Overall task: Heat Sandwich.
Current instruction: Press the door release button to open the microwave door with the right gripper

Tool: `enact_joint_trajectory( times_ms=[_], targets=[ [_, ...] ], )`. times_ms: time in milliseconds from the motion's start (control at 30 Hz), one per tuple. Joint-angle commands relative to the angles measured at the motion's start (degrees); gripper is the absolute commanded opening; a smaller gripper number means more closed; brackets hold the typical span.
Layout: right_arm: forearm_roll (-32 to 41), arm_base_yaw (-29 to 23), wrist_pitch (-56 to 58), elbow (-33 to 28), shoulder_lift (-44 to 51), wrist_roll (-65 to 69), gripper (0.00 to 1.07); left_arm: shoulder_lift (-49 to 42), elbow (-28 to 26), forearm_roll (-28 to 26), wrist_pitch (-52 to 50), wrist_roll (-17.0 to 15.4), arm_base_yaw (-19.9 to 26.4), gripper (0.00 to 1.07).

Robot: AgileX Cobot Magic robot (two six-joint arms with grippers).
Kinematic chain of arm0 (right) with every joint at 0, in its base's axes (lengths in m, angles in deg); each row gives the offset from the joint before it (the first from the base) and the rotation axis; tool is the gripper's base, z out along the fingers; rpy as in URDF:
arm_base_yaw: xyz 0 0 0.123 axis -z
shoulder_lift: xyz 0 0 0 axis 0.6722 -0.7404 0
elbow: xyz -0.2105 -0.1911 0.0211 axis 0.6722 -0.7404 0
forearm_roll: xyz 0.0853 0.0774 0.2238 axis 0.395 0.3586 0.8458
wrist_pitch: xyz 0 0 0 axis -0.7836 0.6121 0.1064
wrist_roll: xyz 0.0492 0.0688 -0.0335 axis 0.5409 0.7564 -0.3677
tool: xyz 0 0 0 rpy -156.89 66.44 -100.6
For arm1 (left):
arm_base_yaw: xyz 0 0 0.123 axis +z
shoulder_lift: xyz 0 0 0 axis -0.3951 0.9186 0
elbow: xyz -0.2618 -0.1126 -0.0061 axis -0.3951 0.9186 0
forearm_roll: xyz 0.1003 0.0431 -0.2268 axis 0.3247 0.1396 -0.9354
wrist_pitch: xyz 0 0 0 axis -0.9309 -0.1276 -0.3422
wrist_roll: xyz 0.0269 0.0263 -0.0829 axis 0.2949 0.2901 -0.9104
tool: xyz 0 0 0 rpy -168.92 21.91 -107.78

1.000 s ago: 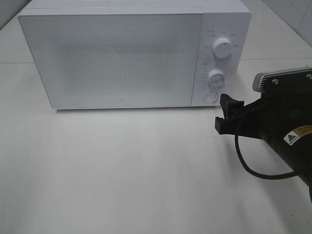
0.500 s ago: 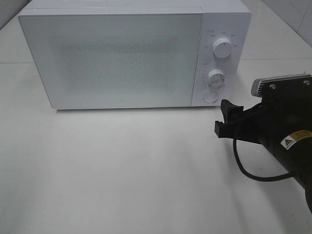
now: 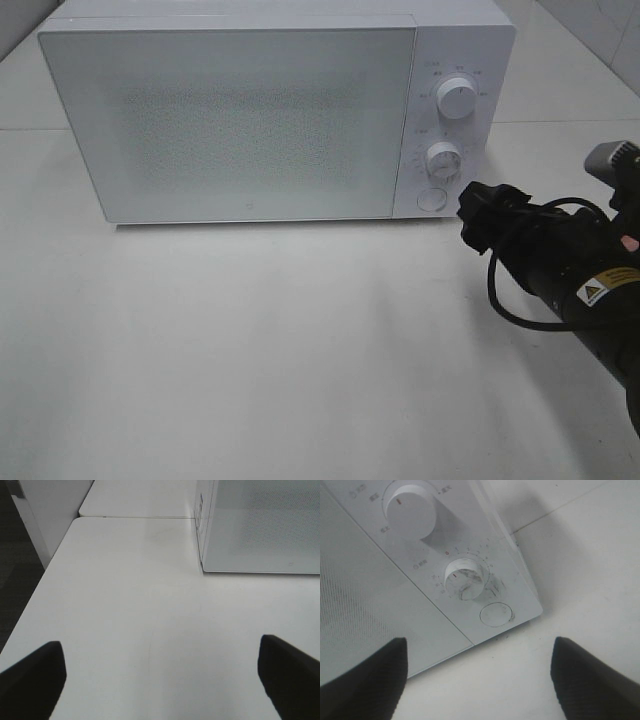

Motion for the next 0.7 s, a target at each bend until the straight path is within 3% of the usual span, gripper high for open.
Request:
enact_joint_trajectory(
  times_ms=[33,133,300,433,500,567,600,633,667,700],
  targets=[
    [-0.34,-0.06,0.80,-0.06,0.11,11.52,0.76,-1.49,0.00,-0.46,-0.57,0.11,0.00,0.98],
    [-0.34,-0.06,3.72,-0.06,0.11,25.04,0.76,-1.49,0.00,-0.46,-0.57,0.11,0.00,0.98],
    [-0.40,-0.06,6.82,-0.06,0.11,36.67,0.75,-1.49,0.00,-0.46,-0.57,0.11,0.00,0.98],
    [-0.46,-0.06,9.00,-0.06,0.11,46.01,0.68,-1.49,0.00,-0.46,-0.57,0.11,0.00,0.98],
    [-0.46,-0.06,8.94,-0.06,0.11,49.96,0.61,-1.49,0.00,-0.46,-0.57,0.11,0.00,0.98],
    [-0.46,-0.06,8.59,-0.06,0.11,54.83,0.46,-1.49,0.00,-0.46,-0.57,0.11,0.00,0.98],
    [-0.46,-0.06,8.59,-0.06,0.11,54.83,0.46,-1.49,0.00,-0.46,-0.57,0.11,0.00,0.98],
    [-0.46,-0.06,8.54,-0.06,0.11,56.26,0.39,-1.49,0.00,-0.46,-0.57,0.11,0.00,0.98],
    [-0.46,-0.06,8.54,-0.06,0.11,57.70,0.23,-1.49,0.00,-0.46,-0.57,0.11,0.00,0.98],
    [-0.34,-0.06,8.54,-0.06,0.11,57.64,0.15,-1.49,0.00,-0.46,-0.57,0.11,0.00,0.98]
  ],
)
